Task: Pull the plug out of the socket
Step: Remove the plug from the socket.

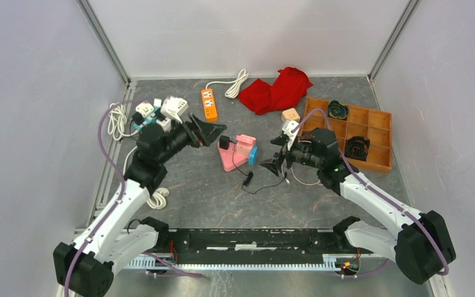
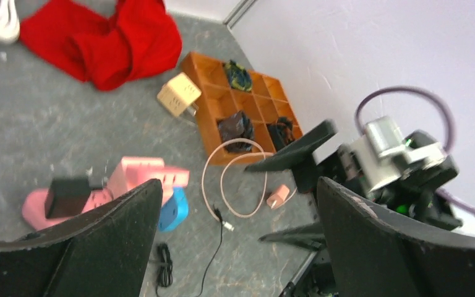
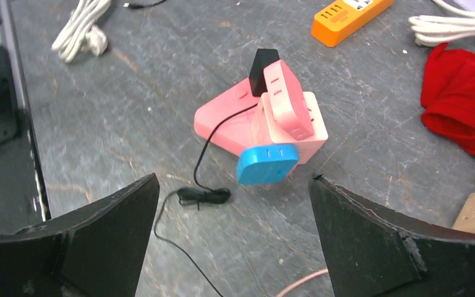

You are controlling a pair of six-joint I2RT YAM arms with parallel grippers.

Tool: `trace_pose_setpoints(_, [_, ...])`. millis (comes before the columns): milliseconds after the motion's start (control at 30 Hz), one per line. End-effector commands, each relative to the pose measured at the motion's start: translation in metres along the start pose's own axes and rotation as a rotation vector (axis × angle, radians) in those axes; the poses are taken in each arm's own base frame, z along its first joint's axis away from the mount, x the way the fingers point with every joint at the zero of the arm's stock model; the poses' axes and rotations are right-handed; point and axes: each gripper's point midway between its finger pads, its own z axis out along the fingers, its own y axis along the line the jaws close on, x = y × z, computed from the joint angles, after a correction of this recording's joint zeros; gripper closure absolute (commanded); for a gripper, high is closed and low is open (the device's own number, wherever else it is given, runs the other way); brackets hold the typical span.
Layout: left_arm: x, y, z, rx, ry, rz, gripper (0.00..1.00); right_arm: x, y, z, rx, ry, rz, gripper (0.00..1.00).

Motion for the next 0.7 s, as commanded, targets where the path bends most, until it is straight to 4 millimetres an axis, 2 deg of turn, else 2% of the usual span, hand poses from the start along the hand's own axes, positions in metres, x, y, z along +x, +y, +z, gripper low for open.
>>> trace_pose_setpoints(0, [-0.023,-0.02,-0.004,-0.019,0.158,0.281,0.0,-0.014,-0.026,0.014,0.289,-0.089,0.188,0.02])
trace_pose_setpoints(67, [-0.031,-0.005,-0.002,-0.108,0.159,0.365,0.0,-0.009,-0.04,0.016,0.393,-0.073,0.223,0.02])
trace_pose_setpoints(133, [-0.027,0.011,0.001,-0.154,0.144,0.364,0.0,-0.002,-0.047,0.019,0.444,-0.047,0.248,0.02])
trace_pose_setpoints(267, [-0.001,0.038,0.003,-0.165,0.121,0.347,0.0,0.015,-0.037,0.032,0.431,-0.02,0.29,0.02])
trace_pose_setpoints(367, [0.01,0.059,0.0,-0.224,0.126,0.363,0.0,0.025,-0.036,0.04,0.447,0.023,0.317,0.02])
trace_pose_setpoints(567, [0.01,0.069,-0.005,-0.278,0.145,0.384,0.0,0.034,-0.023,0.052,0.447,0.037,0.283,0.02])
trace_pose_setpoints(667, [0.01,0.071,-0.01,-0.298,0.149,0.39,0.0,0.037,-0.024,0.058,0.477,0.04,0.282,0.02])
